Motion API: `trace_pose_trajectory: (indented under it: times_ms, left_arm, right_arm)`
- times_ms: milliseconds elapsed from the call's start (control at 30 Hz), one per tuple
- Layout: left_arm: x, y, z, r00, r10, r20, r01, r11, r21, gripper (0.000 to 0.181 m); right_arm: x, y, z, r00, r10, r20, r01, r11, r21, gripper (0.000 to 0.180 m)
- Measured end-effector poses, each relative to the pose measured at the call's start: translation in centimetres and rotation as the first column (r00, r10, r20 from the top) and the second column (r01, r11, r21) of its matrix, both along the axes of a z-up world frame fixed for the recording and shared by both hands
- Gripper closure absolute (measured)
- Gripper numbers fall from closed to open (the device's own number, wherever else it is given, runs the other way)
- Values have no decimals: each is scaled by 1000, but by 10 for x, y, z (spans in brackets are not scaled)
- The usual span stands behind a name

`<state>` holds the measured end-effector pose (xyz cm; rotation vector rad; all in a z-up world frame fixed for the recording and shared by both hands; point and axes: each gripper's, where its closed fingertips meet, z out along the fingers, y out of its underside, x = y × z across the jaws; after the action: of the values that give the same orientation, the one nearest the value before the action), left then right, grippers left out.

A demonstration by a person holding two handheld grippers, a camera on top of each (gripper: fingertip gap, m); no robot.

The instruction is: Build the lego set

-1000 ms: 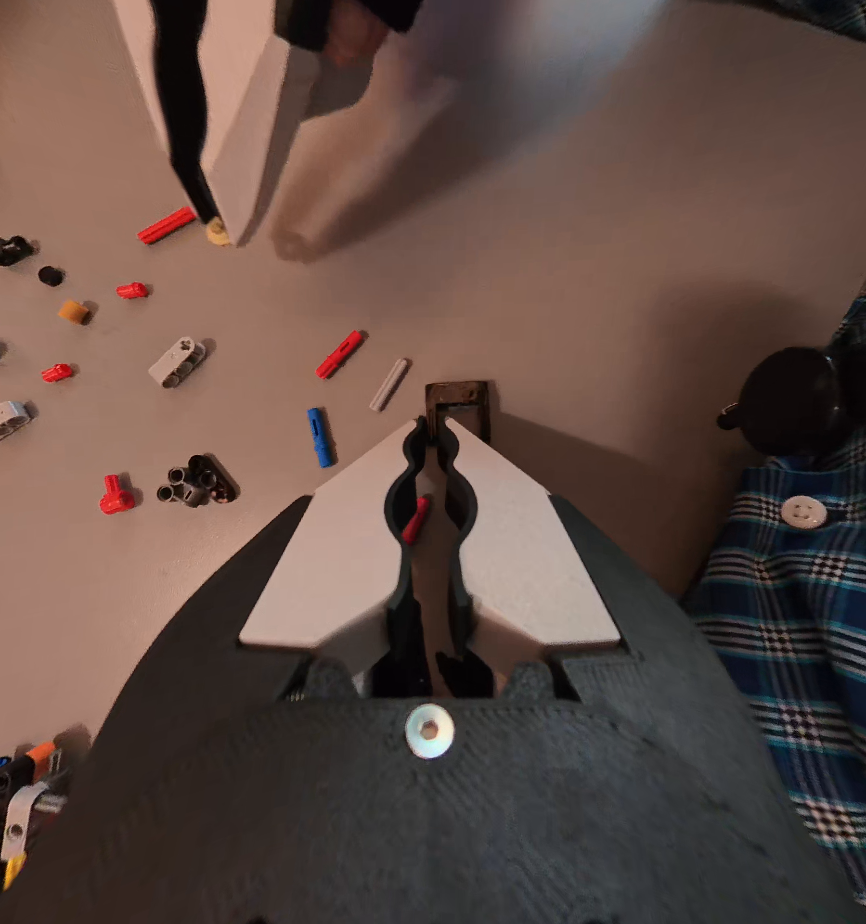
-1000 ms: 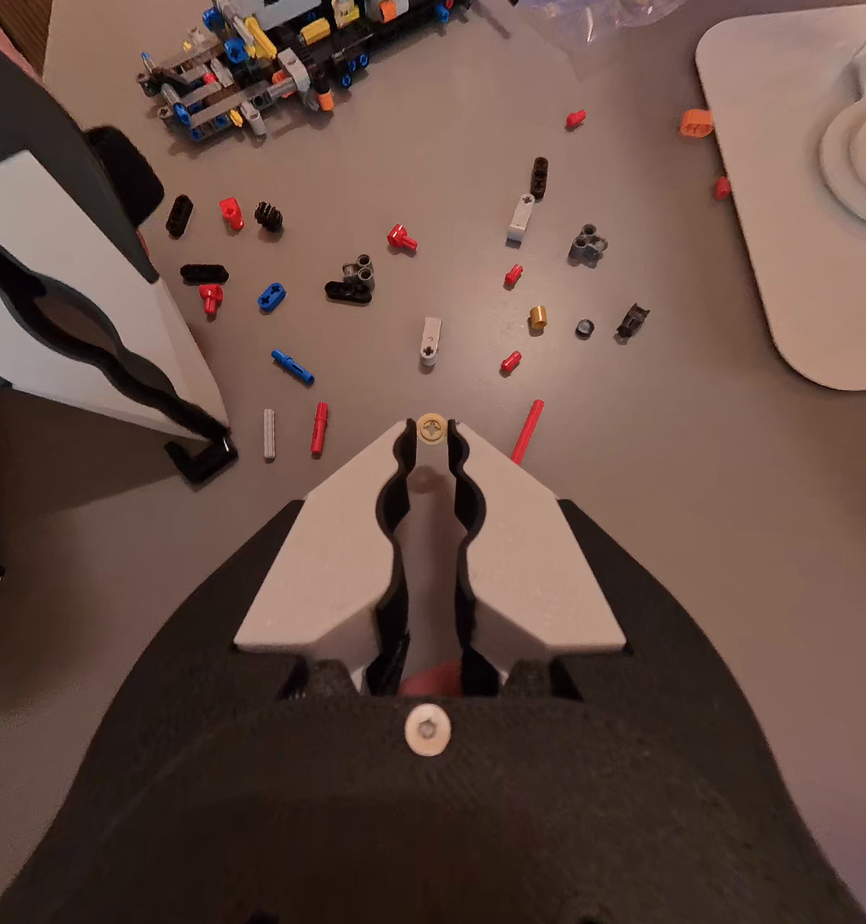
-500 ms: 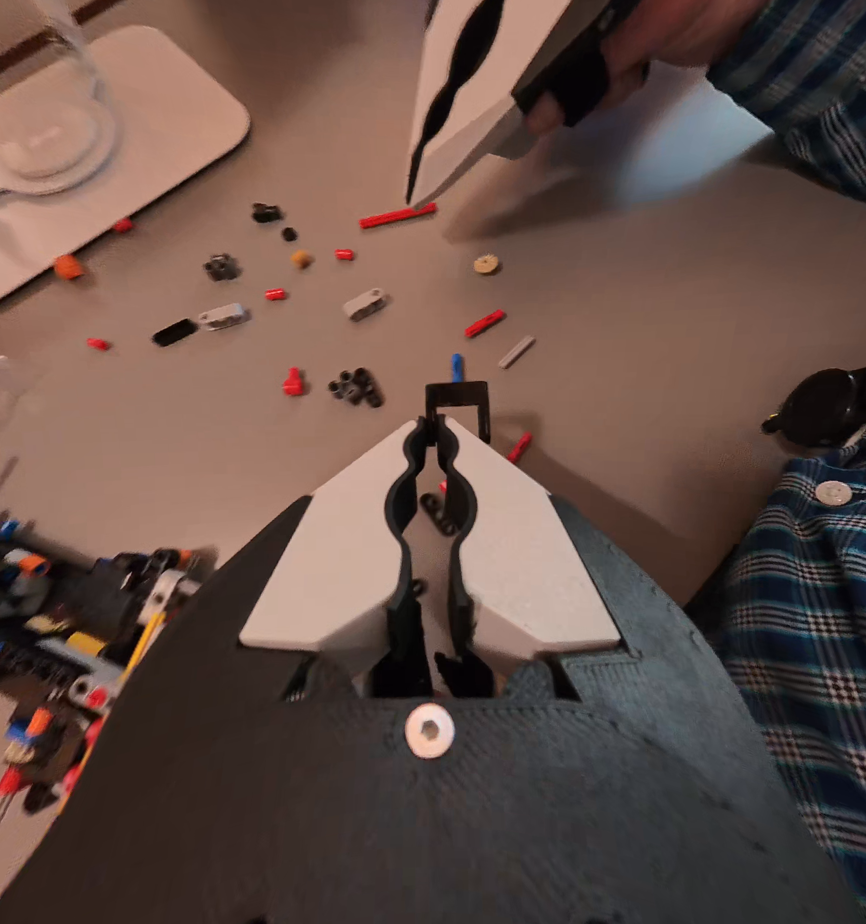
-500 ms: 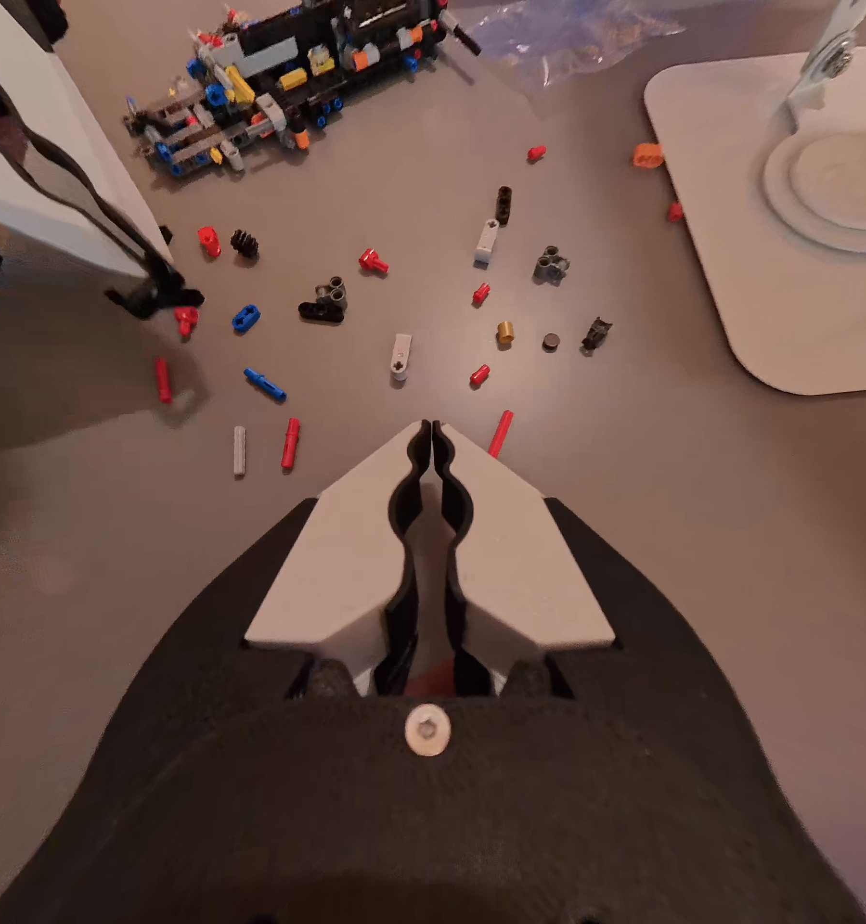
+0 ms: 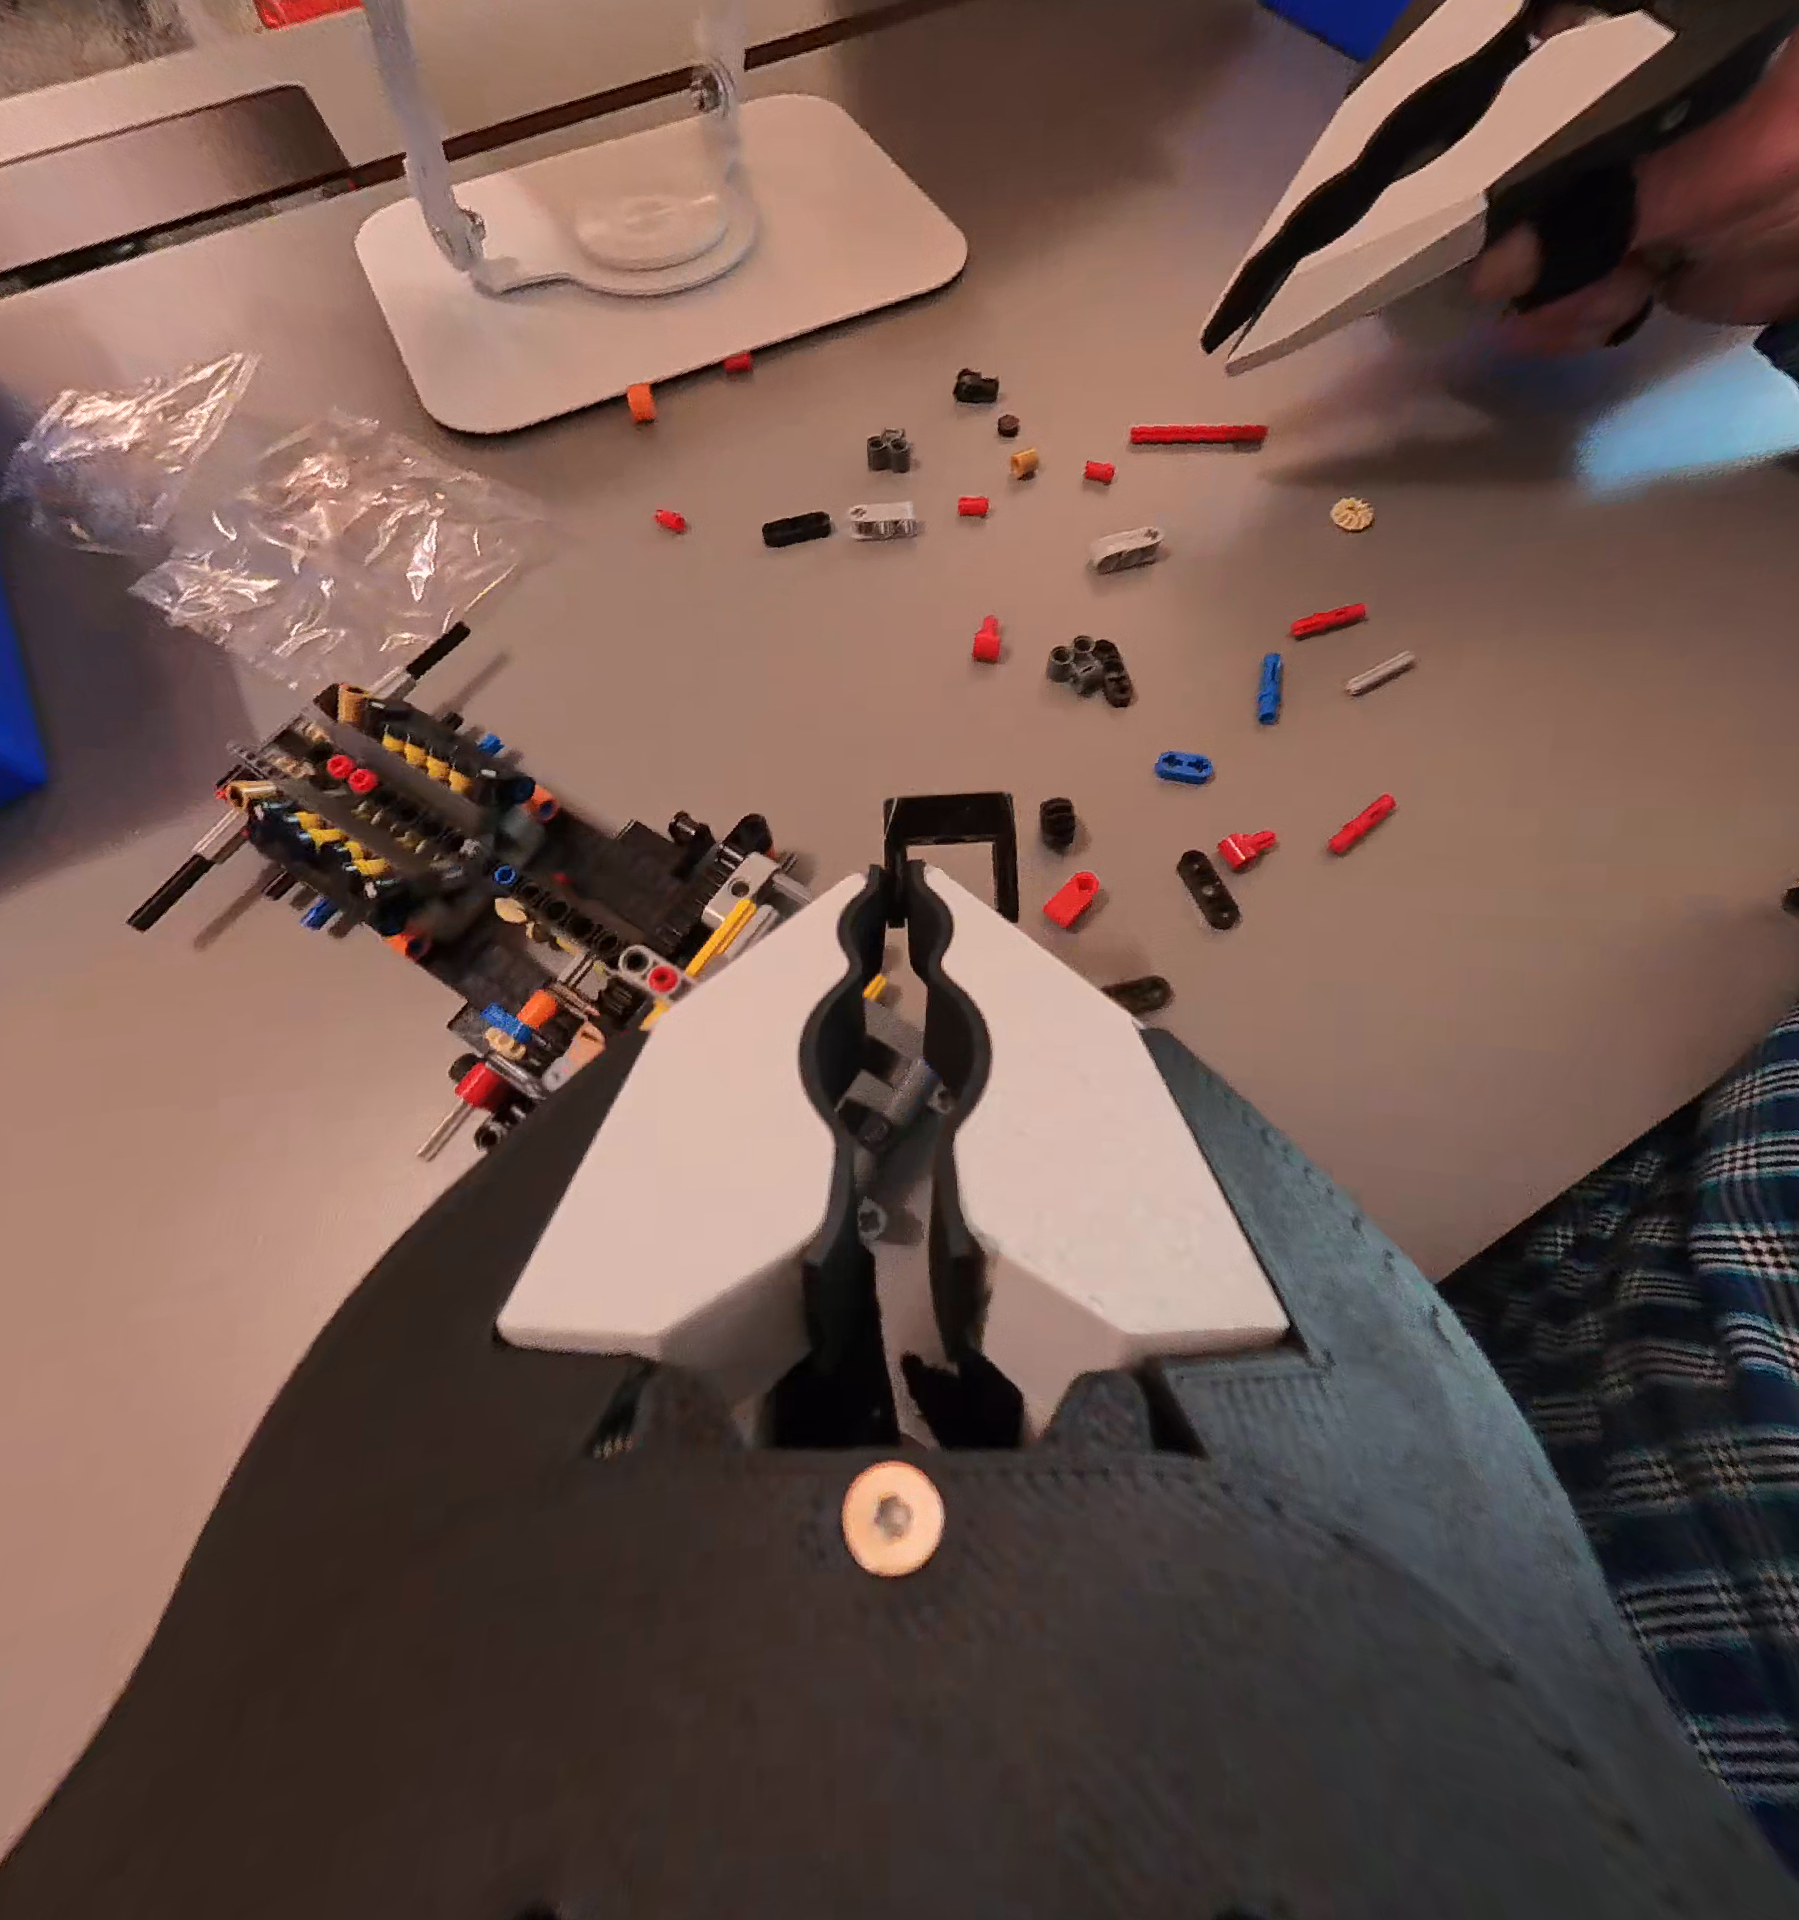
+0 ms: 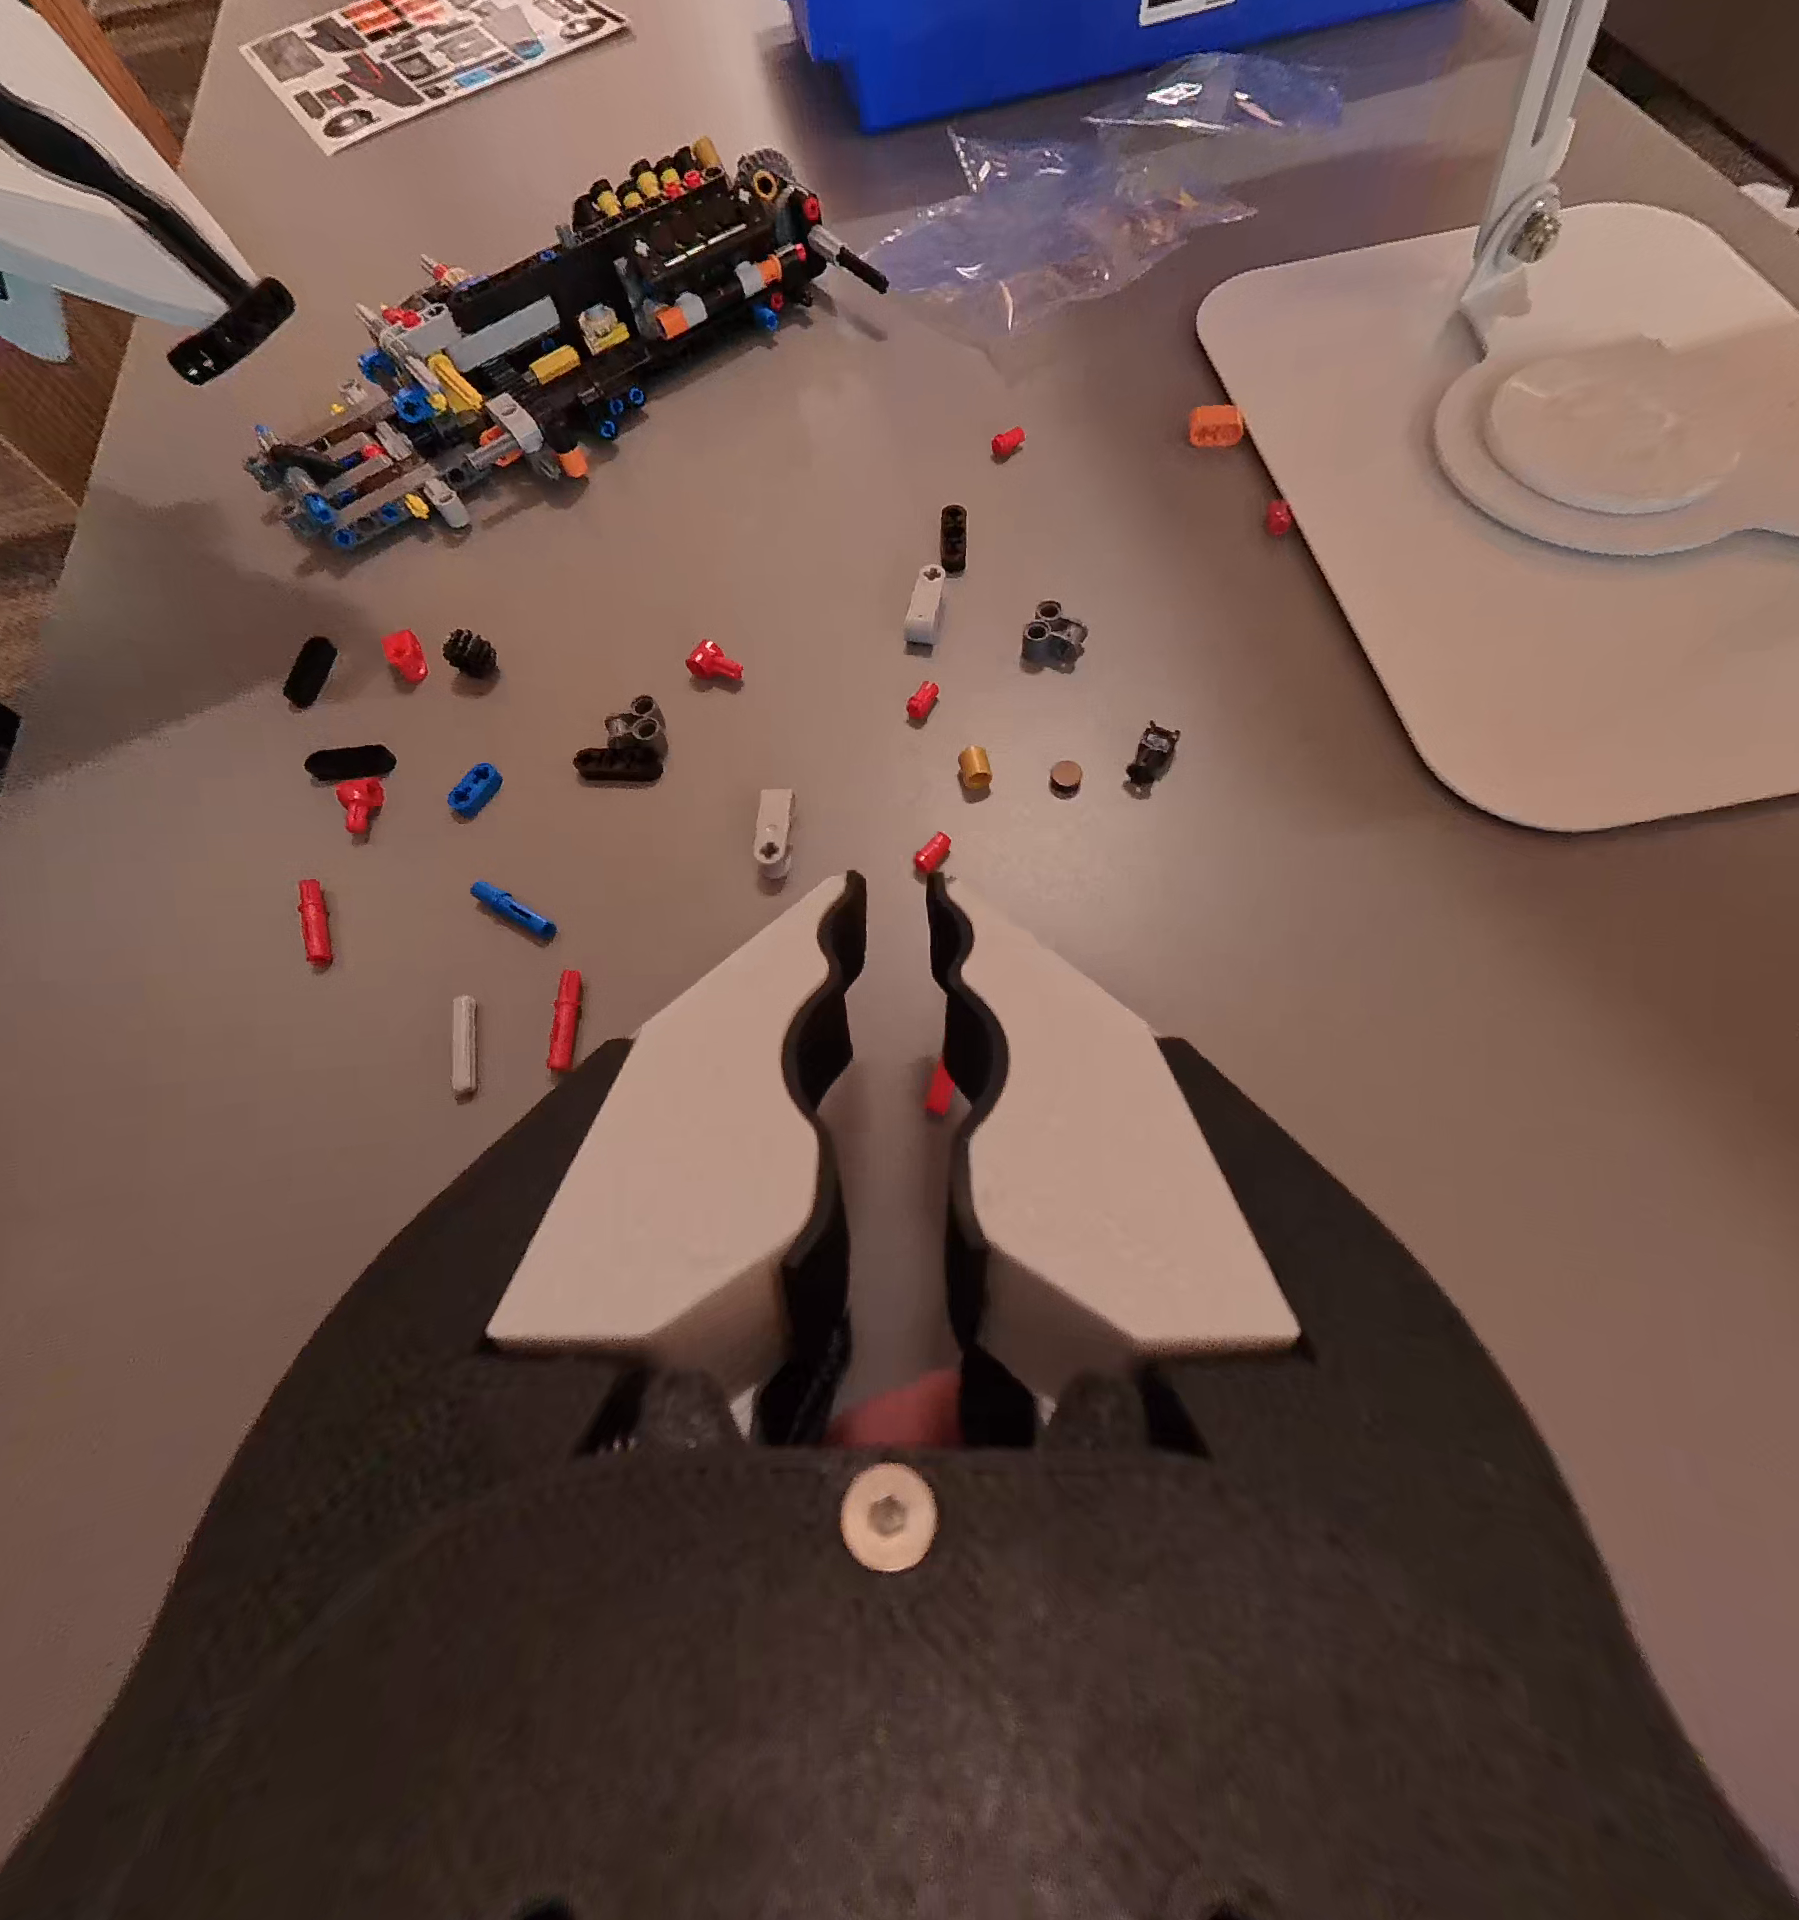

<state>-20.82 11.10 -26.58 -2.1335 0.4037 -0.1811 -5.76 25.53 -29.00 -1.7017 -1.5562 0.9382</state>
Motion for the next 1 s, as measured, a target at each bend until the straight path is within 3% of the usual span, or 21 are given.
trace_pose_trajectory:
  times_ms: [267, 433, 667, 1000]
  left_arm:
    - [11, -1, -7, 999, -29, 21, 29, 1000, 9, 180]
    - [14, -1, -8, 999, -38, 34, 37, 999, 16, 179]
    - [11, -2, -12, 996, -40, 76, 39, 999, 22, 179]
    - [2, -2, -11, 991, -35, 130, 31, 999, 38, 180]
  right_arm:
    - [-43, -31, 3, 979, 186, 85, -194, 976, 102, 167]
    - [-75, -44, -9, 934, 256, 248, -296, 945, 140, 169]
    - [-83, -54, -26, 921, 230, 316, -242, 970, 0, 171]
    - [-104, -56, -36, 915, 204, 348, -201, 979, -46, 166]
